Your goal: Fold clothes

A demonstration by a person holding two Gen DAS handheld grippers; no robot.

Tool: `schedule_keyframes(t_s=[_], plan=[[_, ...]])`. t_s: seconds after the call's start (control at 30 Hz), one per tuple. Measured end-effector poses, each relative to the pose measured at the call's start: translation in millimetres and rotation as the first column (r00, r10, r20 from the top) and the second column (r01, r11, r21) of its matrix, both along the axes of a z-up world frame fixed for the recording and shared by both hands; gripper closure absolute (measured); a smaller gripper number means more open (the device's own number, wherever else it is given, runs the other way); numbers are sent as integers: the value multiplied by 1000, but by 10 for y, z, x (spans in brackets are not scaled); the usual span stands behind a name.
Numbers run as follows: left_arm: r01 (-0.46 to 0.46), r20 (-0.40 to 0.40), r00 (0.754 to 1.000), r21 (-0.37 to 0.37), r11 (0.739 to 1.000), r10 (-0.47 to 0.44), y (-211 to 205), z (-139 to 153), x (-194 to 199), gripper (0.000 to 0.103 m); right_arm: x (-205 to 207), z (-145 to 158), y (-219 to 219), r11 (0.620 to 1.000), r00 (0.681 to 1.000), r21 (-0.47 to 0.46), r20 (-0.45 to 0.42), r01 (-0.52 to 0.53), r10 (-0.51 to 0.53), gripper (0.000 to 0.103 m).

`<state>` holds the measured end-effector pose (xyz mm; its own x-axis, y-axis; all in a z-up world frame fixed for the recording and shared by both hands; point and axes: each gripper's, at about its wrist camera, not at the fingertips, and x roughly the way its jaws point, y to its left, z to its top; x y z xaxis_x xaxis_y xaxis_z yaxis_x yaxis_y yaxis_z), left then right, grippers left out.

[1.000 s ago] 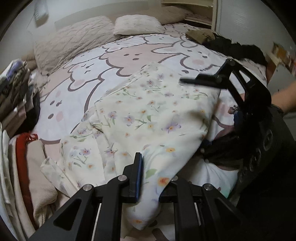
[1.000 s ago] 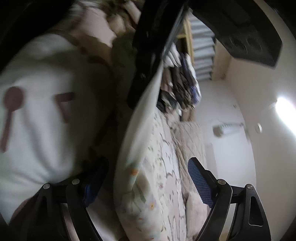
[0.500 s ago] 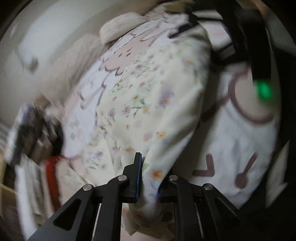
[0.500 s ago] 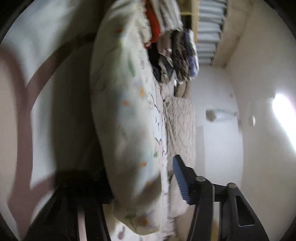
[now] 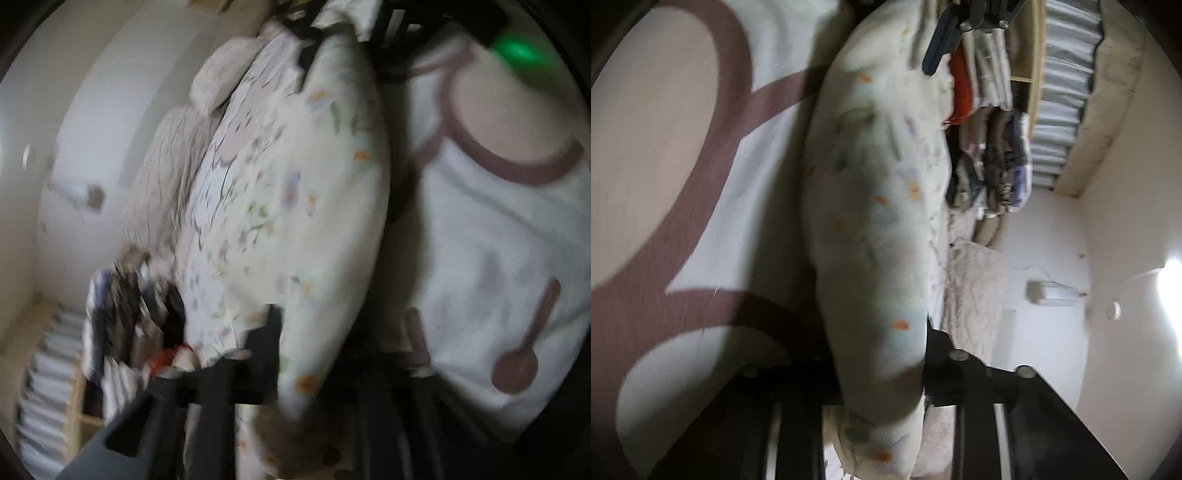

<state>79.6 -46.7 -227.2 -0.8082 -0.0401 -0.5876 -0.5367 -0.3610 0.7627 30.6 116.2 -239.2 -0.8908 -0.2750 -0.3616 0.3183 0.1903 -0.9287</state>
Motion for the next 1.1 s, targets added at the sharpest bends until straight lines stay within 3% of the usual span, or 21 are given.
schedule_keyframes(t_s=[0.13, 0.2, 0.33, 0.47, 0.53, 0.63, 0.77, 0.87, 1.0, 1.1], plan=[[-134, 86, 989, 152, 979, 122, -49, 219, -321, 97, -145, 202, -162, 1000, 998, 18, 57, 4, -5, 86], [-201, 134, 976, 254, 946, 171, -88, 460, -490, 97, -302, 452, -271, 1000, 999, 3, 51, 15, -15, 87], [-303, 169, 952, 421, 855, 254, -291, 1065, -755, 97, -545, 972, -436, 999, 999, -29, 14, 36, -36, 87], [-377, 169, 924, 565, 734, 344, -783, 1843, -1103, 97, -724, 1717, -689, 993, 997, -87, 23, 74, -72, 87], [-380, 143, 917, 597, 706, 372, -989, 2145, -1196, 97, -788, 2117, -858, 985, 993, -135, 63, 104, -96, 88], [-366, 63, 905, 619, 695, 420, -1349, 2685, -1356, 97, -821, 2699, -1172, 966, 986, -218, 122, 136, -111, 88], [-351, -77, 871, 592, 725, 485, -1830, 3269, -1506, 97, -866, 3381, -1725, 937, 985, -322, 146, 138, -95, 88], [-363, -176, 825, 563, 742, 537, -2240, 3586, -1596, 97, -960, 3737, -2206, 908, 982, -391, 165, 148, -90, 88], [-402, -267, 754, 536, 742, 601, -2830, 3778, -1807, 95, -1152, 4107, -2911, 865, 978, -472, 189, 172, -92, 88], [-438, -313, 716, 493, 751, 623, -3198, 3695, -2047, 93, -1335, 4204, -3400, 836, 971, -508, 215, 206, -109, 88]])
